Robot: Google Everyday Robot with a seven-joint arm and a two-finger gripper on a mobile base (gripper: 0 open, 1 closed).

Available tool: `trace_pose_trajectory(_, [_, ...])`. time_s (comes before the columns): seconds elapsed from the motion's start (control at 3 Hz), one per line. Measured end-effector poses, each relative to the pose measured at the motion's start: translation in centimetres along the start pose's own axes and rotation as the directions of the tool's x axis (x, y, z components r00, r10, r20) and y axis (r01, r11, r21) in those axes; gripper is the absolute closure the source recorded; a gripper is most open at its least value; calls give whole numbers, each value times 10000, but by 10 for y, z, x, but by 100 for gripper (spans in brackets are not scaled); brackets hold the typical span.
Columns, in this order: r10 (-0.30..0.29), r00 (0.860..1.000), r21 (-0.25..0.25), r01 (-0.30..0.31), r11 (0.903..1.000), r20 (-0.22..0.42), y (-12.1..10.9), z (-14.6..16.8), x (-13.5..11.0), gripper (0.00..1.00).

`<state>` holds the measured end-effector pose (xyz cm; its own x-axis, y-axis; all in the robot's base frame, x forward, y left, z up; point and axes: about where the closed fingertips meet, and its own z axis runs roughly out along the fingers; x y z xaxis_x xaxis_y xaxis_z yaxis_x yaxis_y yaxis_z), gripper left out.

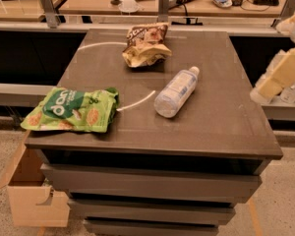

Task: Move brown chip bag near green rice chip bag

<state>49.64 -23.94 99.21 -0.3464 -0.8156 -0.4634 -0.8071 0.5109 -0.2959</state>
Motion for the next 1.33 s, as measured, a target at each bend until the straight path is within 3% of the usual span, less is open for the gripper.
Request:
trace_pose_trajectory(0.33, [1333,9772,862,-1489,9851,1652,-54,7,-12,0])
trace_pose_trajectory(0.67, [2249,9237,933,-2650,9597,3103,-96,28,-30,0])
trace_pose_trajectory(1.0, [3262,8531,239,-3670,9299,4073,-121,83,-54,0])
trace_pose_trajectory(1.33, [3647,8290,-33,-4013,9159,4241,-133,115,-73,0])
